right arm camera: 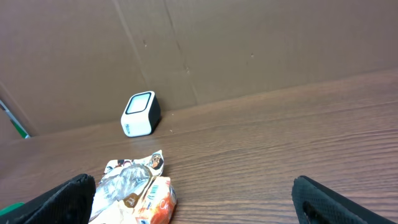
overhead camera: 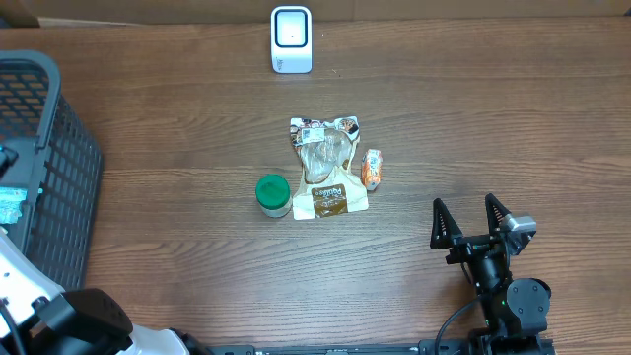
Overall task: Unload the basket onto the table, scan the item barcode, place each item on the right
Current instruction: 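Move the left gripper into the basket and grasp the mint-green packet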
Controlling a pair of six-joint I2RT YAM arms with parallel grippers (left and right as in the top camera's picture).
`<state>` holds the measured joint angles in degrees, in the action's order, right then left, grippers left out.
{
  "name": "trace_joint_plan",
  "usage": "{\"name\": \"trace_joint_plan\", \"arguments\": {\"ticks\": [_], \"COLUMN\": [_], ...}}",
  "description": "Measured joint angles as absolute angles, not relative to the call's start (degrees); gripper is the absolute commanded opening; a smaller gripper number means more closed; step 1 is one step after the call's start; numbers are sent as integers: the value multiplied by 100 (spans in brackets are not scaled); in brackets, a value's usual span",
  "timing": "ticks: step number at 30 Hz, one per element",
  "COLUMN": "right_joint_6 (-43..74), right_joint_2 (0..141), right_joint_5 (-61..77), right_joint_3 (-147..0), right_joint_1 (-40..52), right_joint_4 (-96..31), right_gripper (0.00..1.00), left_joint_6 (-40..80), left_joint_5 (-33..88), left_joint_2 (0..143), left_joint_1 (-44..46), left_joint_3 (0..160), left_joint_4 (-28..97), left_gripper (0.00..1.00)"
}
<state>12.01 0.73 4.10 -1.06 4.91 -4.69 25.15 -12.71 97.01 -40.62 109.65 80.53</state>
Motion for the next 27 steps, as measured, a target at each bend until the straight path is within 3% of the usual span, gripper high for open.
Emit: {"name": "trace_joint_plan", "arguments": {"ticks": [11, 27], "right_joint_6": [1203, 1203], "right_joint_2": [73, 73], "right_joint_5": [408, 410], "right_joint_3": [-106, -106], "right_joint_1": [493, 491], "right_joint_4": [-471, -471], "right_gripper": [100, 100], "left_joint_6": [2224, 1925], "left_joint_5": [-1269, -1273], "left_joint_2": [9793, 11297], "left_joint_1": [-4136, -4136], "left_joint_3": [9061, 8925], "left_joint_4": [5760, 4766], "left_gripper": [91, 90]}}
